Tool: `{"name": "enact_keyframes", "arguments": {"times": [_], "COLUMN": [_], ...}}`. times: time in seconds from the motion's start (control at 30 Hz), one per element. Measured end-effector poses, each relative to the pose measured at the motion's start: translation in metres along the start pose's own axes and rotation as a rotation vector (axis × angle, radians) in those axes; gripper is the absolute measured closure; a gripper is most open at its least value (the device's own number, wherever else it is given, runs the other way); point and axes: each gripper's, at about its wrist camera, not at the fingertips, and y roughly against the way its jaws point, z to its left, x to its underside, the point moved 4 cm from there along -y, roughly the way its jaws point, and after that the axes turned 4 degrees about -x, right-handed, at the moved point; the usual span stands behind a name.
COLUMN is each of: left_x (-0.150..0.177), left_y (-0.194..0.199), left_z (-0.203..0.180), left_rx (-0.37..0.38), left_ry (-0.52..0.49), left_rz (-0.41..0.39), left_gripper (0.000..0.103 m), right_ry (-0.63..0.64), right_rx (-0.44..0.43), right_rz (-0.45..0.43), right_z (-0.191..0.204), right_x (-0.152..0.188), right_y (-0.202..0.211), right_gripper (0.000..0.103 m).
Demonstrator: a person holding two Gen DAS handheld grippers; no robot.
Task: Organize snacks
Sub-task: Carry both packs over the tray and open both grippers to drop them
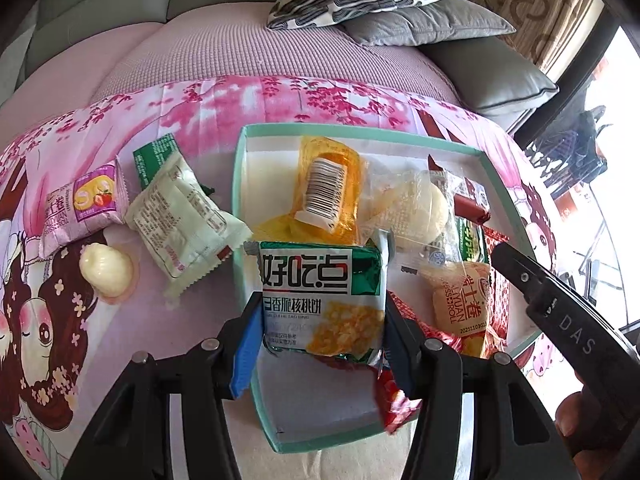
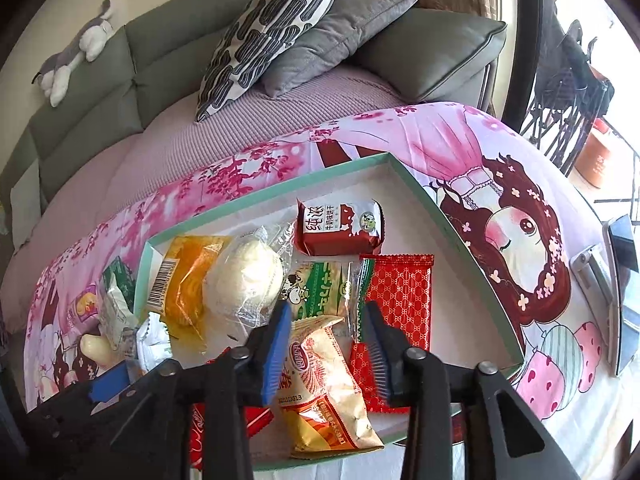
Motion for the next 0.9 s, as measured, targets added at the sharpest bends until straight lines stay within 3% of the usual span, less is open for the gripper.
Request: {"name": "enact_keyframes", "arguments": {"times": [0.03,0.17,0.4,0.63,0.9], "left_x": [0.002,0.008,0.008,0.005,-0.001], "left_y": [-0.003,-0.011,-0.016,-0.015,-0.006], "left_z": [-0.002,-0.012,-0.018,-0.013,-0.009], "left_rx": [0.002,0.008,0.000,-0.020,-0.016], "left_ry": [-0.005,-0.028,-0.041,-0.028,-0.008], "left_rz": [0.008,0.034,0.049,0.047,0.013], "left_gripper": [0.046,0.046,0.046,0.039,0.030], "right_ry": [0.001,0.005,0.015,0.033,0.022], "right_rx": [0.004,0.014,0.034,0.055,0.057], "right_rz": [0.000,0.008,0.038,0.049,0.049], "right_z": [0.000,0.000,-0.001,0.001,0.000], "right_x": [0.000,0.000,0.003,0.005,0.005], "right_y": [0.000,-0.001,-0.007,-0.010,-0.010], "right_gripper": [0.043,0.040,0.021,0.002,0.000]}}
